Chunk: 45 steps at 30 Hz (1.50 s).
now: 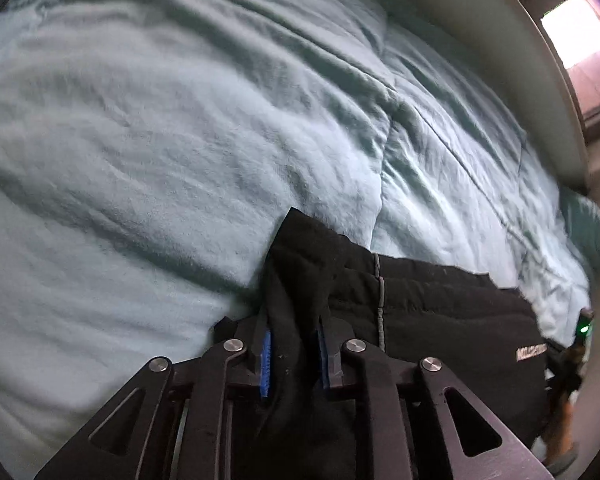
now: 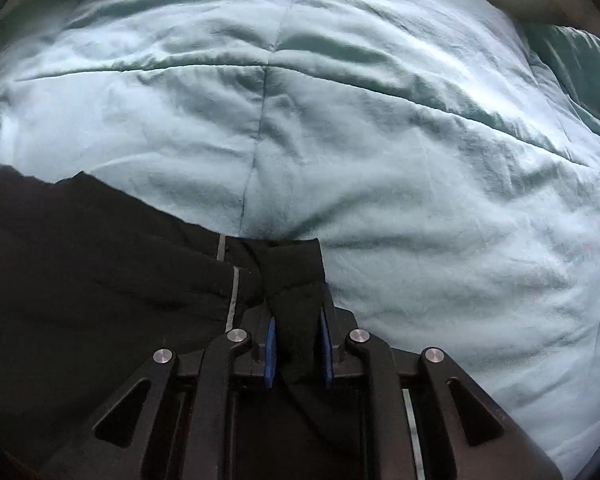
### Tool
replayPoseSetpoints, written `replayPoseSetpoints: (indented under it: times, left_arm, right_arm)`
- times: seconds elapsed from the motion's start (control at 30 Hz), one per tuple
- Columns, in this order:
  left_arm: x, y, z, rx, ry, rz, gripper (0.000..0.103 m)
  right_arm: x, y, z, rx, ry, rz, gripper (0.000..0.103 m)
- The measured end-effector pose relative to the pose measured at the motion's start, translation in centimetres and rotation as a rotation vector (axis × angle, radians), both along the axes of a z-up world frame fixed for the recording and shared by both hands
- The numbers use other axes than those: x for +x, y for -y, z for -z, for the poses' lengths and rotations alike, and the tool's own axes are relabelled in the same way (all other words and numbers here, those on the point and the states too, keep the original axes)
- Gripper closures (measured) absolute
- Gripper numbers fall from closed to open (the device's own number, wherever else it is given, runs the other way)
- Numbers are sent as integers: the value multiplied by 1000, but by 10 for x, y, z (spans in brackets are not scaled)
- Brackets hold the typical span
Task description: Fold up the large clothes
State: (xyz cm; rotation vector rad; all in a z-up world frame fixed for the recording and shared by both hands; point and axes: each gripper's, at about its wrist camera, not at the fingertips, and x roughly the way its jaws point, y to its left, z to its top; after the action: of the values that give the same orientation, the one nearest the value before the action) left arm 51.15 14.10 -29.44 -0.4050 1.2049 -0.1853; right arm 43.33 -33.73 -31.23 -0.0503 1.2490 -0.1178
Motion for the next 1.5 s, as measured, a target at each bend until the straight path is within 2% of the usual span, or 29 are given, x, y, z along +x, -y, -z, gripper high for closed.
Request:
replayPoseSetpoints:
  times: [0.13,0.2,0.23,0.33,0.47,0.57,0.63,0.7,0.77,0.87,0.93,0.97,1.07,1.13,1.2,1.3,1.4,1.5]
  left_arm:
    - [0,-26,-3,-152,-38,-26,76]
    - [-6,-47,-12,-253,-48,-63,73]
    - [-11,-56,-18,-274,-39,-73,73]
    - [-31,-76,-45,-222,13,-98,72]
    - [-64,-91,-80,-136,76,-119,73]
    - [-94,-73,-112,-51,139,-45,73]
    - [-126,-40,-127,-16,180,32,72]
    - [-157,-9,-134,-17,207,101,71]
    - [-183,27,-130,-6,216,148,65]
    - [-207,74,-113,22,210,200,64]
    - [-214,99,-96,46,197,222,64]
    - [-215,107,-87,59,183,232,64]
    - [-210,131,-54,161,143,233,64]
    - [-199,132,-34,164,84,211,65]
    - [-191,131,-25,154,59,199,65]
    - [-188,135,-26,180,63,216,64]
    - [-189,131,-39,157,64,225,64]
    - [-186,128,-71,104,143,230,64]
  right_arm:
    - [0,20,-9,101,-6,43,70]
    - [-9,39,-22,169,16,93,53]
    - [-16,46,-29,190,33,117,50]
    - [-43,60,-58,268,98,156,49]
    - [-91,50,-92,302,166,155,46]
    - [-129,15,-111,345,187,84,35]
    - [-146,-13,-112,346,185,25,35]
    - [-164,-46,-108,335,171,-33,35]
    - [-174,-70,-99,332,153,-52,35]
    - [-183,-91,-84,348,131,-46,35]
    - [-187,-102,-75,322,132,-48,35]
    - [-187,-107,-70,289,131,-55,35]
    - [-181,-116,-47,248,99,-68,35]
    - [-175,-117,-32,246,64,-73,34]
    - [-170,-118,-18,251,44,-68,34]
    - [-164,-117,-12,255,28,-66,34]
    - [-162,-115,-26,265,12,-78,34]
    - [-156,-109,-59,306,105,-95,34]
